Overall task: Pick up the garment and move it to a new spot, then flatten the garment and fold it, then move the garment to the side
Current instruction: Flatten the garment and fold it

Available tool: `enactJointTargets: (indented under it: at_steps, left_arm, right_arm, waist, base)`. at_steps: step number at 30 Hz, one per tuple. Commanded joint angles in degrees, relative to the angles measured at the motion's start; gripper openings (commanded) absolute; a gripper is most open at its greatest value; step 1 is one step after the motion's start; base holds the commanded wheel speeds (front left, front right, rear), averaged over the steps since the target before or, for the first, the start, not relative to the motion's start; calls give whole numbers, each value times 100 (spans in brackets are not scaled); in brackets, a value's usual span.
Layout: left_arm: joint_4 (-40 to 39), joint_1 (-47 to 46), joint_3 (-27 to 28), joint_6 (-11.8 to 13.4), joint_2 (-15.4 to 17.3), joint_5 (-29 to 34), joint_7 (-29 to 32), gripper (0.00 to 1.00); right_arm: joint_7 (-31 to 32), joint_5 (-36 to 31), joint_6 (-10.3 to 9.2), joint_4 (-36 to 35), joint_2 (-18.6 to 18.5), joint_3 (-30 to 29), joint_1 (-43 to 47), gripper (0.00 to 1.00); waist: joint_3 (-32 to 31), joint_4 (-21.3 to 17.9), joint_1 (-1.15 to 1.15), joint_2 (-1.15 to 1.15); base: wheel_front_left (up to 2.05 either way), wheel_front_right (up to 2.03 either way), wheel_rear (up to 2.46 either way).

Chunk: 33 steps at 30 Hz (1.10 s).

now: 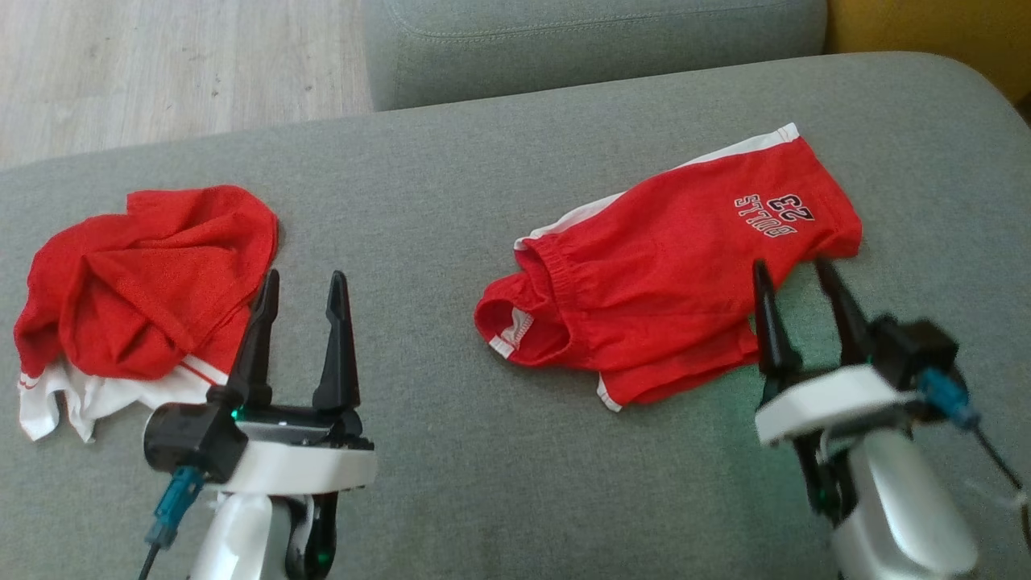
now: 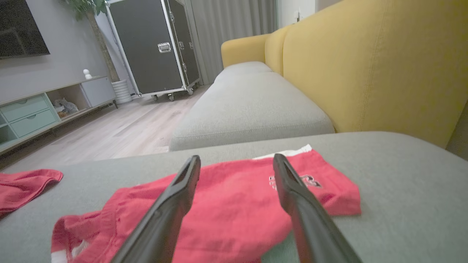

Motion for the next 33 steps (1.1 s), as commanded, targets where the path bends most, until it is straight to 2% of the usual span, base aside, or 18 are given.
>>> enactJointTargets:
  at_steps: [1,6,11,17,21,26,29,33]
  left_arm:
    - [-205,-101,149,7,11,-21,-29,100]
    - [-187,-117,101,-23,11,28,-29,100]
    - [-151,-180,-27,-42,11,5,-29,100]
    - [-91,-228,-164,-25,11,-97,-29,100]
    - [-48,-269,-282,-3,11,-185,-29,100]
    - [-1,-324,-422,22,11,-276,-29,100]
    - [16,-344,-506,60,11,-318,-29,100]
    - [7,-331,-548,108,11,-369,-29,100]
  right_arm:
    - [-60,36,-4,-251,46,148,-104,100]
    - [-60,50,-4,-420,46,138,29,100]
    - [-57,-172,-4,-345,46,160,-168,100]
    - [554,-285,-4,57,46,479,-732,100]
    - [1299,-259,-4,576,46,914,-1308,100]
    - [2146,-341,-4,1545,-20,1264,-1957,100]
    - [2518,-394,-4,2130,-95,1271,-2237,100]
    - [2700,-544,-4,2706,-116,1085,-2514,100]
  waist:
    - [6,-1,1,0]
    - [68,62,1,0]
    - [151,324,1,0]
    - [264,713,1,0]
    - [347,1052,1,0]
    - [428,1448,1,0]
    - [451,1660,1,0]
    - [485,1831,1,0]
  base:
    - [0,0,0]
    - [0,0,0]
    - [0,0,0]
    - [0,0,0]
    - [0,0,0]
    - [0,0,0]
    - [0,0,0]
    - [0,0,0]
